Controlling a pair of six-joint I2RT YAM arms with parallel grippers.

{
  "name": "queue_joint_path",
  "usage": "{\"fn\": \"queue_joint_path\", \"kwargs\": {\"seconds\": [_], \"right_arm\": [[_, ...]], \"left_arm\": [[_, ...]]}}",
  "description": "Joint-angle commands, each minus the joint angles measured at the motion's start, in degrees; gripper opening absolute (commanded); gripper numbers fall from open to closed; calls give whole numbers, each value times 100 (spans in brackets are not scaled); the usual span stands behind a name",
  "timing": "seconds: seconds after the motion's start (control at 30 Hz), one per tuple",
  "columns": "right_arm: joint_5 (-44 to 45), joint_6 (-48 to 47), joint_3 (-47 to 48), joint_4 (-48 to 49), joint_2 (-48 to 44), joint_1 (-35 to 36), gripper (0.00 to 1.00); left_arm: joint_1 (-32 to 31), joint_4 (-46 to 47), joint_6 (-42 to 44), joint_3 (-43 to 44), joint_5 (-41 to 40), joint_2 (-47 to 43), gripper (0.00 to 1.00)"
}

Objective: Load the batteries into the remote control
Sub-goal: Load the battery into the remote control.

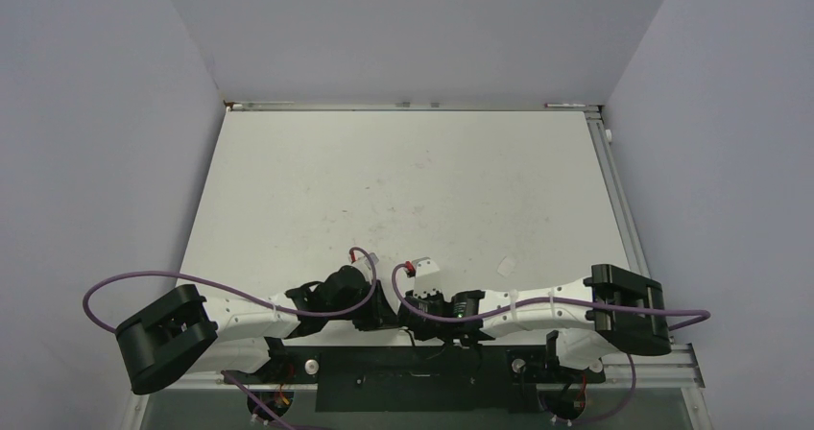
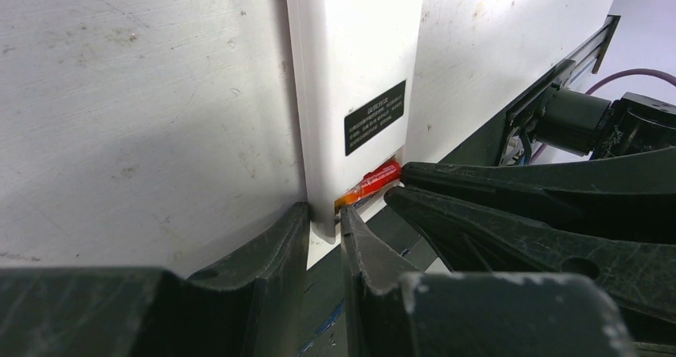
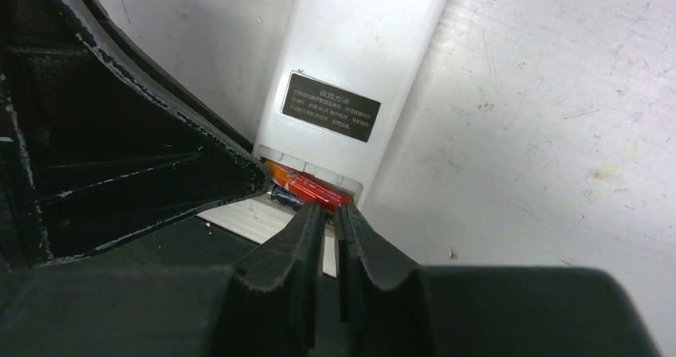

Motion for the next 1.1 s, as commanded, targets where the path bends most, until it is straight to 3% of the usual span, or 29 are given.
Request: {"fn": "queue_joint_path", "kwargs": {"seconds": [0.0, 1.07], "right_arm": [[-56, 77, 20, 253, 234, 30, 12], [-293, -344, 865, -535, 1772, 435, 9]], "left_arm": [[-34, 17, 89, 80, 22, -87, 18], [-34, 89, 133, 90, 109, -3, 18]]}}
